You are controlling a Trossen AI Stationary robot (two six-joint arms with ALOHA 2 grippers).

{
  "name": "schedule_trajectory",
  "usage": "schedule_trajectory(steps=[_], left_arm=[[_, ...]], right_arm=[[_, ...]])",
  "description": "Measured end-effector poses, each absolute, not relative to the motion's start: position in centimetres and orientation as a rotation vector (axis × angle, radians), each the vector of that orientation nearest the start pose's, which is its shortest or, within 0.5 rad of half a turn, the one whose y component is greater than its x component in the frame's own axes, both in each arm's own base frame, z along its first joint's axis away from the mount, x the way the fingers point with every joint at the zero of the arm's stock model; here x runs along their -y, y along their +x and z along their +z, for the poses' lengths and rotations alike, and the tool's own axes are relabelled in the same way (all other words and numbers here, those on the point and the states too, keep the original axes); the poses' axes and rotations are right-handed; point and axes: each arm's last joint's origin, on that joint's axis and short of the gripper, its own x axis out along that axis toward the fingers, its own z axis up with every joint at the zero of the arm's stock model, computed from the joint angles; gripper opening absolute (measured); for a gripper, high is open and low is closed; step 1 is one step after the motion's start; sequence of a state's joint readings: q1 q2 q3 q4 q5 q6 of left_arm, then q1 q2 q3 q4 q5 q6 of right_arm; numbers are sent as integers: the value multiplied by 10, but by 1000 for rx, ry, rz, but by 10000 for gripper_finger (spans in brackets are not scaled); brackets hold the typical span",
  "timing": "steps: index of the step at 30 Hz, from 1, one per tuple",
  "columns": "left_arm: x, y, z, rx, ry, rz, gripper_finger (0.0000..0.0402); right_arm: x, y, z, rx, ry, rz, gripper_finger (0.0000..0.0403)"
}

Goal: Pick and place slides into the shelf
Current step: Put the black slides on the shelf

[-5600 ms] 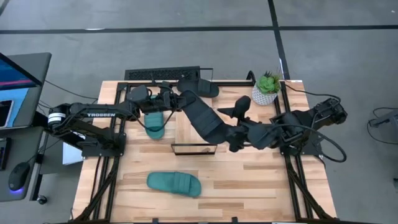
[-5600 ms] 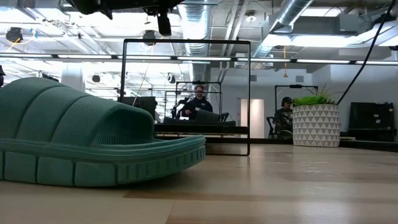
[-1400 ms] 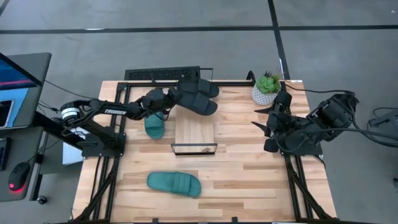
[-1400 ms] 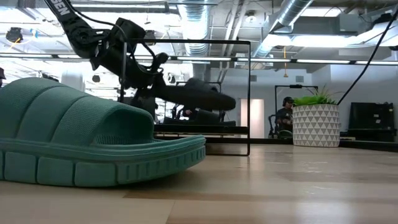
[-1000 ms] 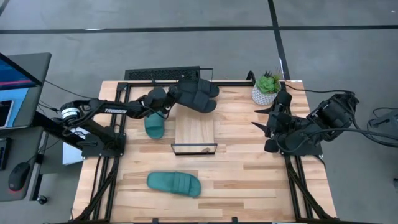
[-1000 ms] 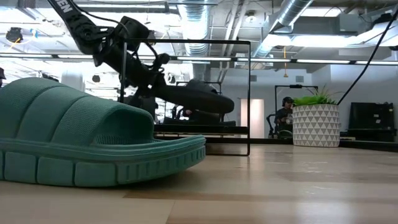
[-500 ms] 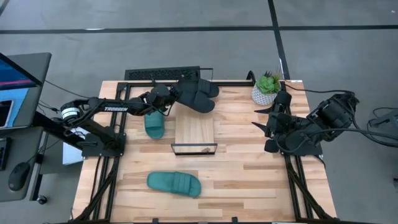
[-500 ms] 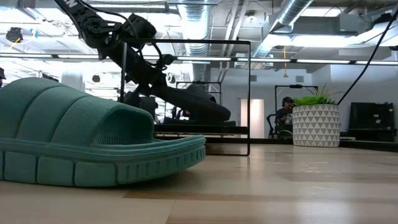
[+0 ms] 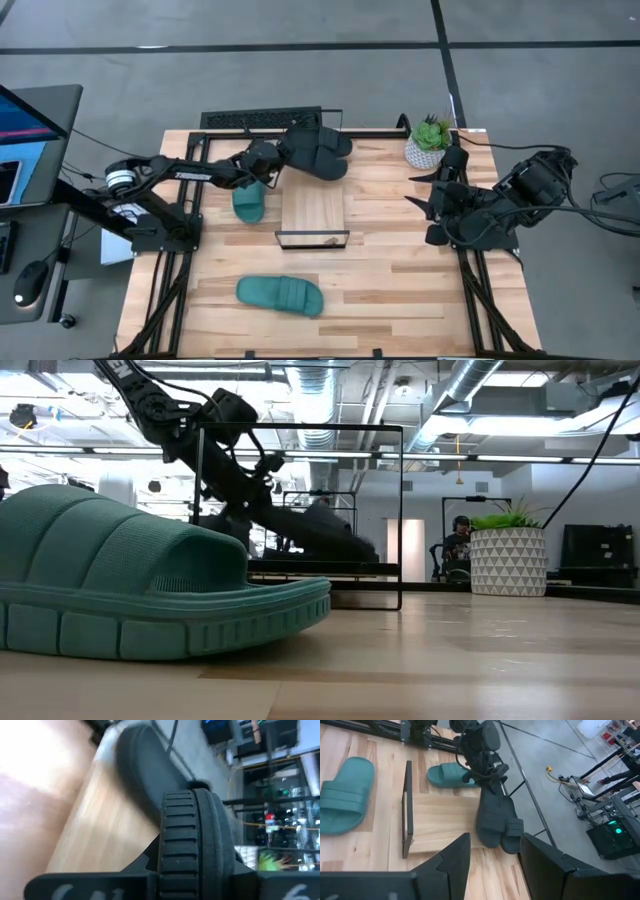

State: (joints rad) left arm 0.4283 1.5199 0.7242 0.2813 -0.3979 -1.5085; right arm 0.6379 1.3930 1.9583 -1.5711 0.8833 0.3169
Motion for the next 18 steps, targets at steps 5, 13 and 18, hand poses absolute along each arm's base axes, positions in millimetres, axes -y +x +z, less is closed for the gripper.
schedule_trajectory(steps=[5,13,18], left_arm=[[-136,283,174,190,-1424,1007,41],[-138,284,174,211,-1394,1050,41],[-141,283,174,215,-1384,1059,41]], right_arm=[[-97,169,473,-676,-396,-331,166],[-98,169,472,-685,-388,-314,166],[-98,169,472,-686,-388,-312,166]])
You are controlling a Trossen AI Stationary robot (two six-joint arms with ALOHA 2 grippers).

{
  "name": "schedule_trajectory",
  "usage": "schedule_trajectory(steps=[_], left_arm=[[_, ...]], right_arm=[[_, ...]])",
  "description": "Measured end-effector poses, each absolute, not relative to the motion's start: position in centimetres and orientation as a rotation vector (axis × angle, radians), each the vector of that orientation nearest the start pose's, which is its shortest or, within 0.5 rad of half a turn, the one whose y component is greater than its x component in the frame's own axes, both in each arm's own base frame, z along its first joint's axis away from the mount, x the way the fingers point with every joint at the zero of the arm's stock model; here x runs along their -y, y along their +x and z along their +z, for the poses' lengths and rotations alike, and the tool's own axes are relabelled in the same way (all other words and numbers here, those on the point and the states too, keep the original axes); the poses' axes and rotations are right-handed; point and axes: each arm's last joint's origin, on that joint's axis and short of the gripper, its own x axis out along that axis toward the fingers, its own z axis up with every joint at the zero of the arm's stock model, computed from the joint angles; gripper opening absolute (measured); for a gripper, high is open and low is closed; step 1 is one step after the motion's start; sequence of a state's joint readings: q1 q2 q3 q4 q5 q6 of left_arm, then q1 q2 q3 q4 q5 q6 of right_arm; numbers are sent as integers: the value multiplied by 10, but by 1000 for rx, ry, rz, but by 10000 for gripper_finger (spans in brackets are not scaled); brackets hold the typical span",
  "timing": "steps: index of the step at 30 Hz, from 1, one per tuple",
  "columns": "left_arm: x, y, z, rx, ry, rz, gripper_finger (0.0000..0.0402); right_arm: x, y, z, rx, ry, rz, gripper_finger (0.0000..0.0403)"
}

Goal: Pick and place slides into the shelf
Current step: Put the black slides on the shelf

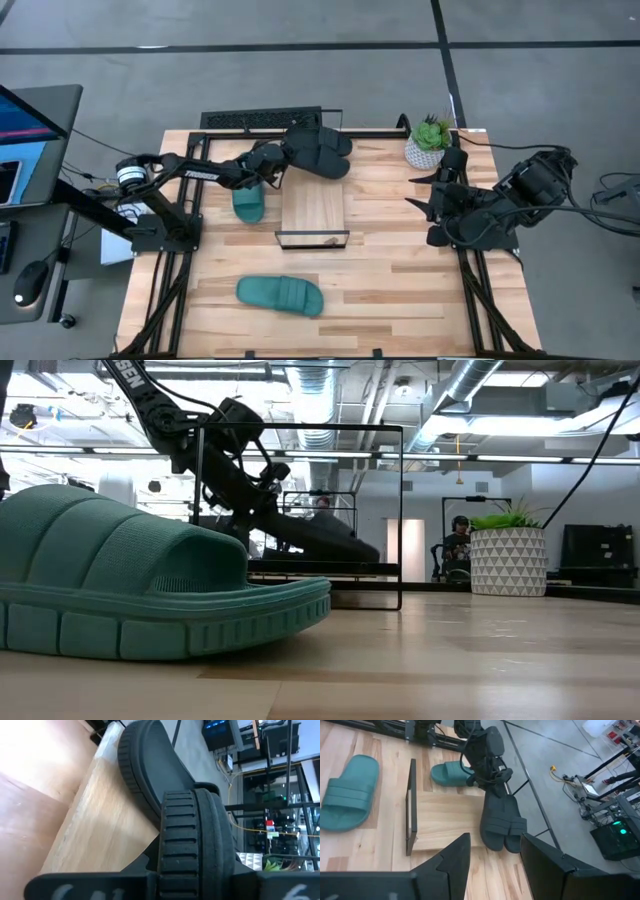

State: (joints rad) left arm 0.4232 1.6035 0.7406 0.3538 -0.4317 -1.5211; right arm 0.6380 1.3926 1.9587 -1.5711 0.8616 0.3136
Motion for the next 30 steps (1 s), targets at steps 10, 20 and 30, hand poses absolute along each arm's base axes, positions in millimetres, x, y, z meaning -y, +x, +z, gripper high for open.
schedule_trajectory(steps=[10,20,30], left_arm=[[-145,281,174,222,-1382,1073,41],[-145,280,174,221,-1374,1074,68],[-145,281,175,225,-1378,1065,113]], right_arm=[[-95,165,474,-678,-386,-310,166],[-95,165,475,-677,-386,-311,166],[-95,165,474,-678,-386,-310,166]])
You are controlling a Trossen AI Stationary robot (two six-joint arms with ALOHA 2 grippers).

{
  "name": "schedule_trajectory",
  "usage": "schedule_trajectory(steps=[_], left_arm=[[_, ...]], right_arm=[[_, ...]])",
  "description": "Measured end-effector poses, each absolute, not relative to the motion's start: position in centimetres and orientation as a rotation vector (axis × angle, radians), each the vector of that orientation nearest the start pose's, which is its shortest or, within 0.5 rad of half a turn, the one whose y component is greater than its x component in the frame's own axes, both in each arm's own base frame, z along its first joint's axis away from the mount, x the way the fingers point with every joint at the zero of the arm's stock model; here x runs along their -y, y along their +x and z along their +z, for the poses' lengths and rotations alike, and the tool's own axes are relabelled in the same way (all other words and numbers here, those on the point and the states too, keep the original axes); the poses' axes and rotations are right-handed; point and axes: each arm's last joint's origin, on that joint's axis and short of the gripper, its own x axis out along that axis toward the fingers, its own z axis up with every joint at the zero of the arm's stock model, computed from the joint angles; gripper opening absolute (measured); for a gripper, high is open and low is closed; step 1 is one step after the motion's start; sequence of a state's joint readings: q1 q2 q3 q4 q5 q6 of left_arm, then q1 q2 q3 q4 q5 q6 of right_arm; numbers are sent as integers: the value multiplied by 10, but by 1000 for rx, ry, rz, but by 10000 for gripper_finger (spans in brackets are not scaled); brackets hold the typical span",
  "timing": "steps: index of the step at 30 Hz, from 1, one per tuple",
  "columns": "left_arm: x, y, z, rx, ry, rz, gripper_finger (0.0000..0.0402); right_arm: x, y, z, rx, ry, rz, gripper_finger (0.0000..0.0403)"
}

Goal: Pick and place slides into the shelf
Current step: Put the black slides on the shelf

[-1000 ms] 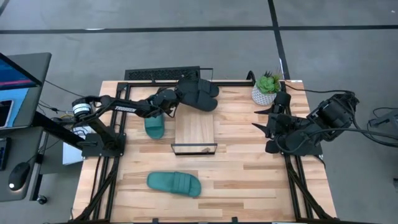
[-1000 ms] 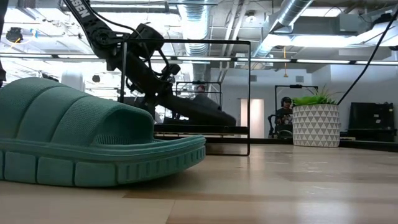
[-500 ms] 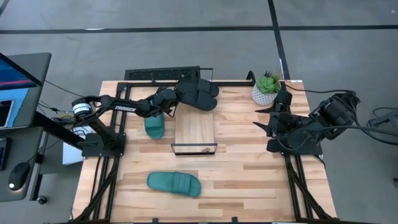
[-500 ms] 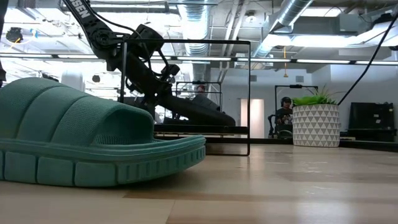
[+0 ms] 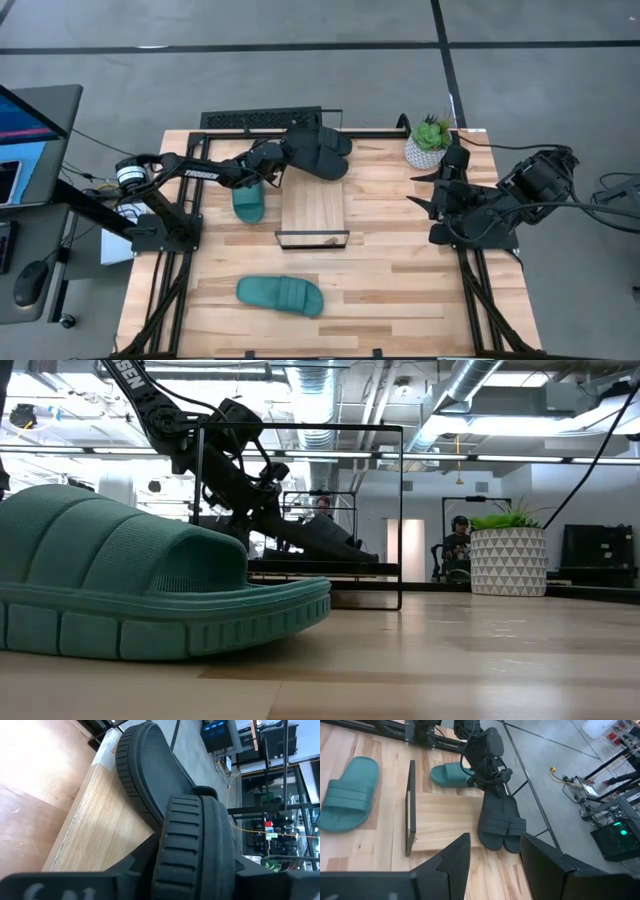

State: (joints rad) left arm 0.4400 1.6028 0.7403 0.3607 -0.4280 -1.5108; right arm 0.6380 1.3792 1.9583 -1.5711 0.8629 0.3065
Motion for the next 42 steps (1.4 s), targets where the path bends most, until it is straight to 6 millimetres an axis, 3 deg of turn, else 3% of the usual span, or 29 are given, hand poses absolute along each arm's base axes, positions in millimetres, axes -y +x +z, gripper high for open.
schedule_trajectory(steps=[20,33,42], left_arm=[[-148,281,176,133,-1342,989,121],[-153,278,175,117,-1386,959,229],[-160,275,175,56,-1374,912,250]], right_arm=[[-95,165,474,-679,-386,-309,166],[-95,165,474,-679,-386,-309,166],[-95,165,474,-679,-385,-309,166]])
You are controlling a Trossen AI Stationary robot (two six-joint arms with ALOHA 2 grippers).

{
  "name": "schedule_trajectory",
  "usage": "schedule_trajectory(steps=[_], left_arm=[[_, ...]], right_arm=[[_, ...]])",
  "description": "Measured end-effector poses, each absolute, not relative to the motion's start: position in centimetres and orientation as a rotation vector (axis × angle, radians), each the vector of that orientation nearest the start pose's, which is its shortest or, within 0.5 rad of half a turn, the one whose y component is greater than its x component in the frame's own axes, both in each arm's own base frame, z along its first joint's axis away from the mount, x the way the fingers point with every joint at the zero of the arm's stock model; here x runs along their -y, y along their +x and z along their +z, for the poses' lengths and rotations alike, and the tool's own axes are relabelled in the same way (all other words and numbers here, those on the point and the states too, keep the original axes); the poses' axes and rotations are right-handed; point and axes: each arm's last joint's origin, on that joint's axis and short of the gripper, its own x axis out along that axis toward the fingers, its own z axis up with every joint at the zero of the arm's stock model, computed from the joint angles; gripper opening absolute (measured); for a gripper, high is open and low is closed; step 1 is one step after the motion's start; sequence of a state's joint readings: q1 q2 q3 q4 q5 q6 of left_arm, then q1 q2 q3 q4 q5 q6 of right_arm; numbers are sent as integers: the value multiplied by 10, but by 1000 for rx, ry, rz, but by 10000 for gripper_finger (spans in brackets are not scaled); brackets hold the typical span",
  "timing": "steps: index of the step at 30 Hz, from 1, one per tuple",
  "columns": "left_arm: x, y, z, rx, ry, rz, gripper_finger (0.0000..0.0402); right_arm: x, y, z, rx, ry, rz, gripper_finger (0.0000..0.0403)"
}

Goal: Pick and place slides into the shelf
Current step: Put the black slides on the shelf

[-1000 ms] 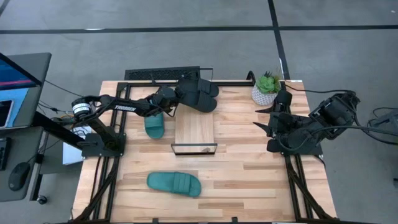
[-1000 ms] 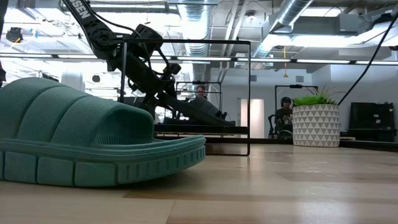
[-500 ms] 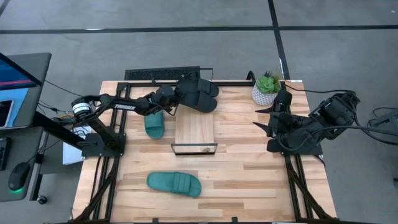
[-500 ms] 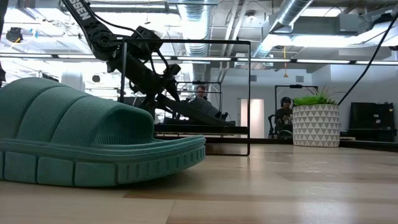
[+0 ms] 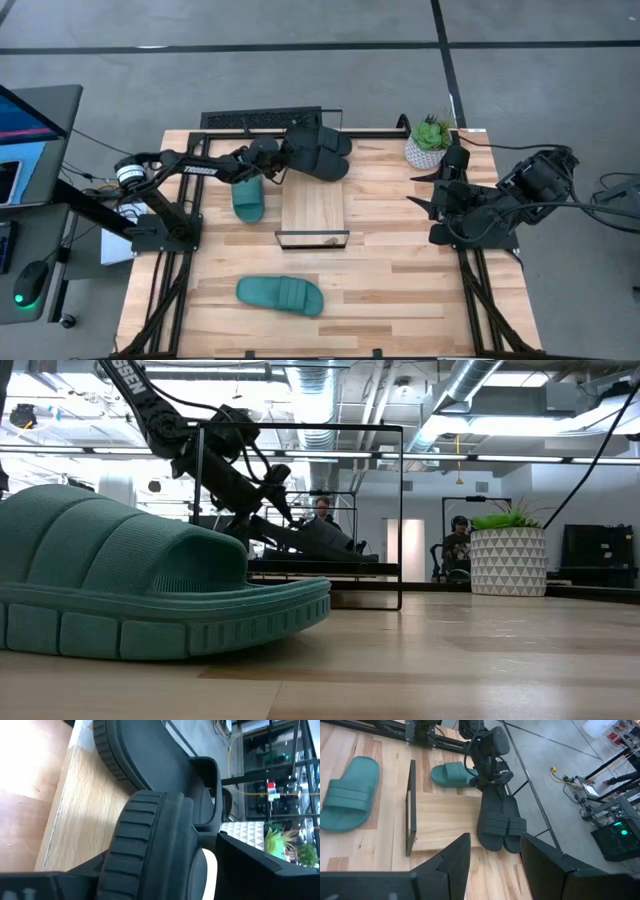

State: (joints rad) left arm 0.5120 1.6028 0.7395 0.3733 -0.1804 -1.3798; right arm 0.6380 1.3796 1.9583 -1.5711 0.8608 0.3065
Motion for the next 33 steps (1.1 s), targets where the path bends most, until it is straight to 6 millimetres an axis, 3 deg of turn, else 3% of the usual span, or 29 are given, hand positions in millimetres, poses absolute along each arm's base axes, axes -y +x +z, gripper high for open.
schedule_trajectory(steps=[12,25,33], left_arm=[[-174,268,175,5,-1404,865,250],[-198,275,216,-257,-1253,915,250],[-198,273,216,-313,-1247,942,250]], right_arm=[[-96,165,474,-686,-380,-295,166],[-98,164,474,-685,-356,-285,166],[-101,162,474,-679,-349,-271,166]])
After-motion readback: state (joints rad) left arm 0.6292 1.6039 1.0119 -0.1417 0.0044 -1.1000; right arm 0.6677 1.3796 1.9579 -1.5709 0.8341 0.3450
